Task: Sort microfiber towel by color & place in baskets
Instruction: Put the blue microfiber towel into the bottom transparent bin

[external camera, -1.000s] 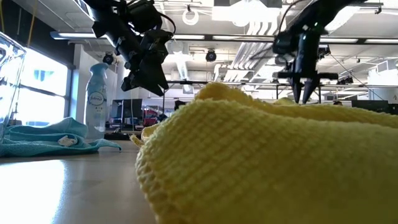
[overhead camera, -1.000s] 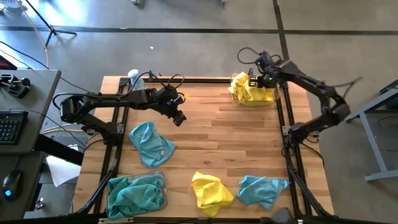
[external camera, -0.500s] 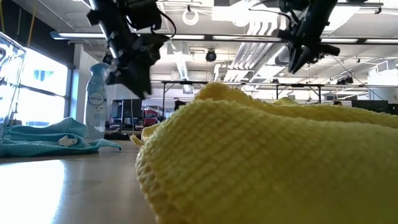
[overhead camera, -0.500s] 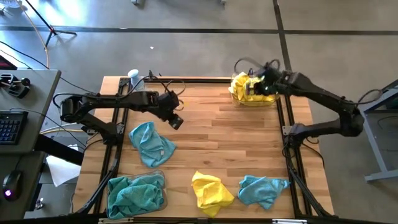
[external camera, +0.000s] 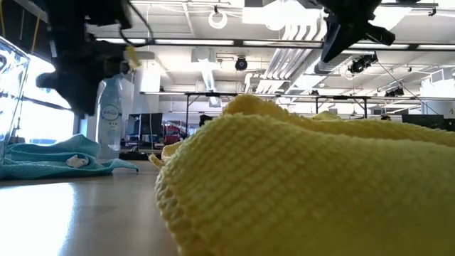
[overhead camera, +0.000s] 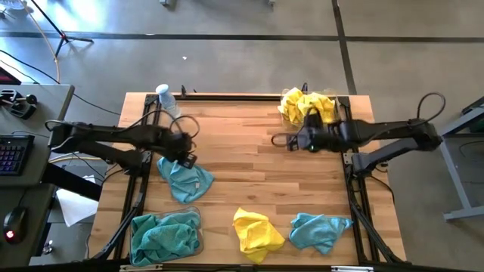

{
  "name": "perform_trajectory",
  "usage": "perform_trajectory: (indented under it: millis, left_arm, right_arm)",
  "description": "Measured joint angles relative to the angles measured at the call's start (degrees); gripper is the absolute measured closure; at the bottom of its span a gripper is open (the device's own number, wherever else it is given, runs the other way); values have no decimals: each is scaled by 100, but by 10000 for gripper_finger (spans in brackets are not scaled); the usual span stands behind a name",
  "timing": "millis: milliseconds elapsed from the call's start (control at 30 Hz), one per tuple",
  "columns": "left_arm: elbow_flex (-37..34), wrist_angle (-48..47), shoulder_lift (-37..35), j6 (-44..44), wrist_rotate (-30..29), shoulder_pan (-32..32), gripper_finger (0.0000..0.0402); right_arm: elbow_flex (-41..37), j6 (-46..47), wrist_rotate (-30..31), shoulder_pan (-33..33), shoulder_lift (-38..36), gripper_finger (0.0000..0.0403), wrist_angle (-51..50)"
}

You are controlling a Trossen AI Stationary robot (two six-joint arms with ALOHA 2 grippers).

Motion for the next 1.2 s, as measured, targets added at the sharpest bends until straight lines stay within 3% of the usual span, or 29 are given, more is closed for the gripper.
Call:
perform_trajectory:
  millis: [267,533,700,900,1000,1133,1200]
  left_arm:
    - [-822,97,-729,-1112,-298,-558,293]
    - [-1442,572,-640,-1602,-369,-895,293]
    - [-1997,1372,-425,-2096,-119,-1138,293]
    - [-2255,1846,-65,-2341,-219,-1302,294]
    - [-2244,1831,-5,-2258,-266,-1317,313]
    - [-2158,1788,-12,-2205,-322,-1311,383]
    - [-2057,1750,-53,-2197,-371,-1314,392]
  right_arm:
    - [0,884,111,798,529,387,0]
    - [0,1333,96,1135,1018,387,109]
    - [0,1334,63,1228,1112,387,413]
    - [2,1199,-164,1328,1154,387,540]
    - [2,1040,-393,1378,1211,387,494]
    - [2,671,-398,1492,1354,387,512]
    - [-16,592,-488,1565,1468,391,519]
